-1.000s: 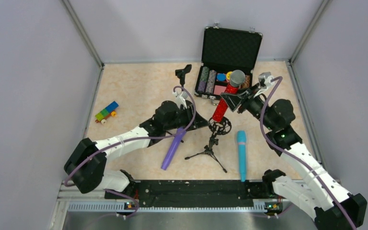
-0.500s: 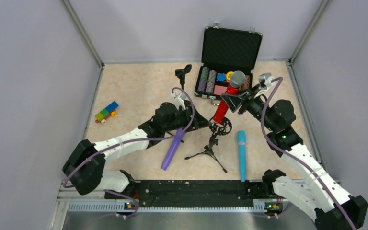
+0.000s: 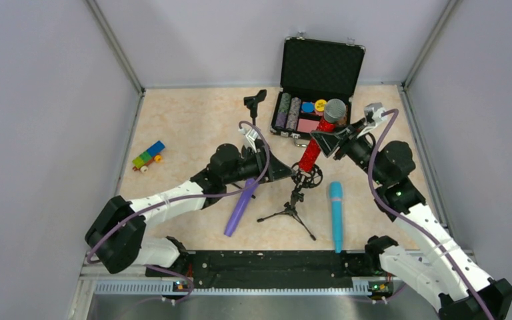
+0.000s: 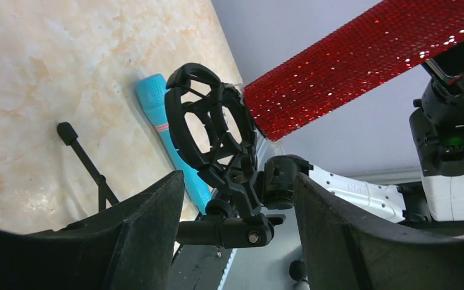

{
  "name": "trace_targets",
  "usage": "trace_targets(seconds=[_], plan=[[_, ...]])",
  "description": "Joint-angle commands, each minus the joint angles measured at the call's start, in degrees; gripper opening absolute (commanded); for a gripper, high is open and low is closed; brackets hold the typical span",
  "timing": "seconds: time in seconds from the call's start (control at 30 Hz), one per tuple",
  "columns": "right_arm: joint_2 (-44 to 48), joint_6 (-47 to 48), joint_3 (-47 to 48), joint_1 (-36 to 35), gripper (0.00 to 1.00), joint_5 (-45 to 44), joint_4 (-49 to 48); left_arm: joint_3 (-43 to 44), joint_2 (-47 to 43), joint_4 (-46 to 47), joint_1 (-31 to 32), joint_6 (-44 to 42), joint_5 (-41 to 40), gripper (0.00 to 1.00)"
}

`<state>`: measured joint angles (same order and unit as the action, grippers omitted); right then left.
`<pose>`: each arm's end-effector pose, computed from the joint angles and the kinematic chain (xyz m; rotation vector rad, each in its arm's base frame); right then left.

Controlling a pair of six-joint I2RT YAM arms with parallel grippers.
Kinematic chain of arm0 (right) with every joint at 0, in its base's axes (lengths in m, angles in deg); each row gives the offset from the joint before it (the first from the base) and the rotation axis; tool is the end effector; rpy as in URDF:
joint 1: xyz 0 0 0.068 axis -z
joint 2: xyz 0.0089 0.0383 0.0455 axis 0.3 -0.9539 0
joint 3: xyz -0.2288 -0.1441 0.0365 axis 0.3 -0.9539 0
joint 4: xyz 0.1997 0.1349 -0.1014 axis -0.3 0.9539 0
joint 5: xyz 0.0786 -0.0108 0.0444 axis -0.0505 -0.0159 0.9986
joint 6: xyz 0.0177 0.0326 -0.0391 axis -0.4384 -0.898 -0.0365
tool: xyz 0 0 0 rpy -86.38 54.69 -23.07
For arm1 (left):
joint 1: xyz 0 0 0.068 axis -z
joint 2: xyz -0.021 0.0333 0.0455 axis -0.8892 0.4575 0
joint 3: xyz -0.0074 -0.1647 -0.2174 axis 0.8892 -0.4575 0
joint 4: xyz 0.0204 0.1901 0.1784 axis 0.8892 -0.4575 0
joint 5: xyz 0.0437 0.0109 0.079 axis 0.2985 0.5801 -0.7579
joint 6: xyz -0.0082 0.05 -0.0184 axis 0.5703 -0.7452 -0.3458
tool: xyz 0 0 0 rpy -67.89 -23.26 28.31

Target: Attach the microphones to the stand

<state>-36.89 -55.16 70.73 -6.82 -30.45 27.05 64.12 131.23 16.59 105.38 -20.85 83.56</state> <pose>0.1671 0.0860 0.3626 -0.2686 1.4375 0.8615 0.2058 -0.2100 0.2565 0.1129 2.0420 -1.5922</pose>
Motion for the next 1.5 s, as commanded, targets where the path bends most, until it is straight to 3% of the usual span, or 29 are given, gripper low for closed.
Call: trace_targets(seconds=[0.0,0.13,0.4,0.87,1.47], plan=[[-0.4,-0.8,5.2,-0.7,0.00,-1.0,4.0,-0.1,0.7,5.6,-0.2,0.5,3.3,0.70],[-1.0,-1.5,7.7,-0.7,0.00,0.7,8.7,-0.3,0.7,5.5,-0.2,0.6,3.3,0.69],[-1.4,-2.7,8.1,-0.8,0.00,1.5,9.1,-1.2,-0.1,4.4,-0.2,0.1,2.0,0.69],[-4.5,-2.1,10.0,-0.7,0.00,-6.5,15.0,-0.8,0.2,3.0,-0.2,-0.4,1.9,0.70],[-6.9,0.3,7.7,-0.8,0.00,-8.0,11.0,-0.7,0.2,2.1,-0.2,-0.6,1.5,0.70]])
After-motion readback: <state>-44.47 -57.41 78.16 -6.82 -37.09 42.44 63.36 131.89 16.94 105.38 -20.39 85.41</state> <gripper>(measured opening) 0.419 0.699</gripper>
